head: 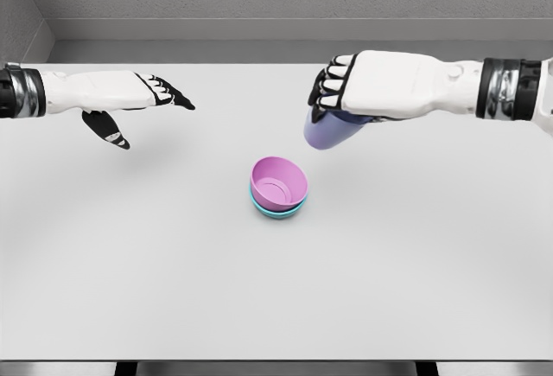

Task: Stacking bowl and cup with both arms

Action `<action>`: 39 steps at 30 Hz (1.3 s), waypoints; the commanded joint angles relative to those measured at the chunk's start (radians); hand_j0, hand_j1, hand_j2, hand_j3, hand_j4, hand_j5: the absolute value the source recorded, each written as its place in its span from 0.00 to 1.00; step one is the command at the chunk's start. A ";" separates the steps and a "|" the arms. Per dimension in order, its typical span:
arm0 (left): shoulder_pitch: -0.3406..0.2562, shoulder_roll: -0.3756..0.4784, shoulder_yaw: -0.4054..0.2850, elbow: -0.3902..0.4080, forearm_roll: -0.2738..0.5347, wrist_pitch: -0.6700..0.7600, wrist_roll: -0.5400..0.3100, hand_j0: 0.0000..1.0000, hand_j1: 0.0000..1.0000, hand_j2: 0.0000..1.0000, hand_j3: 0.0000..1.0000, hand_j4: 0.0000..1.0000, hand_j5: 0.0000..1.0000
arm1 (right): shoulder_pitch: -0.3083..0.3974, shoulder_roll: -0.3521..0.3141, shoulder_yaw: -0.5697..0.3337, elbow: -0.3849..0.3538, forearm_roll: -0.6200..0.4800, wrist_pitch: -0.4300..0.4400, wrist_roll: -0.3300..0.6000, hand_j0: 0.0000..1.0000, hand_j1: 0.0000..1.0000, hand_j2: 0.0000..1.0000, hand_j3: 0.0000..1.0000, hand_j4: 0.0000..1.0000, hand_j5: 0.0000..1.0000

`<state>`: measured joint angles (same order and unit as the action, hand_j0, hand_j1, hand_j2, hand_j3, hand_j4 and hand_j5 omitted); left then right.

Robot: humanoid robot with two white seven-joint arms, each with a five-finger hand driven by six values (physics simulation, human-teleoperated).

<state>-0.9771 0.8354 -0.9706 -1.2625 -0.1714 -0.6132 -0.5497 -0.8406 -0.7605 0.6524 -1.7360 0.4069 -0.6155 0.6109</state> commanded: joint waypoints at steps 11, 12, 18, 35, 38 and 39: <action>0.000 0.001 0.001 0.000 0.006 0.002 -0.001 1.00 1.00 1.00 1.00 1.00 1.00 | -0.023 0.067 0.111 -0.022 -0.007 0.005 0.000 0.46 0.46 0.46 0.46 0.46 0.46; 0.000 0.001 0.001 0.000 0.006 0.002 0.001 1.00 1.00 1.00 1.00 1.00 1.00 | -0.023 0.067 0.111 -0.022 -0.007 0.005 0.000 0.46 0.46 0.46 0.46 0.46 0.46; 0.000 0.001 0.001 0.000 0.006 0.002 0.001 1.00 1.00 1.00 1.00 1.00 1.00 | -0.023 0.078 0.147 -0.022 -0.007 0.005 0.000 0.46 0.46 0.46 0.46 0.46 0.46; 0.000 0.001 0.001 0.000 0.006 0.002 0.001 1.00 1.00 1.00 1.00 1.00 1.00 | -0.005 0.110 0.164 -0.004 0.001 0.005 0.000 0.46 0.46 0.46 0.46 0.46 0.46; 0.000 0.001 0.001 -0.002 0.006 0.002 0.001 1.00 1.00 1.00 1.00 1.00 1.00 | -0.008 0.112 0.161 -0.005 0.001 0.005 0.000 0.47 0.47 0.47 0.47 0.47 0.47; 0.000 0.001 0.001 0.000 0.006 0.002 0.001 1.00 1.00 1.00 1.00 1.00 1.00 | -0.006 0.112 0.161 -0.005 0.000 0.005 0.000 0.47 0.47 0.47 0.47 0.47 0.47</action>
<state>-0.9771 0.8354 -0.9706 -1.2634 -0.1714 -0.6132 -0.5498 -0.8452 -0.6499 0.8146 -1.7415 0.4117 -0.6141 0.6120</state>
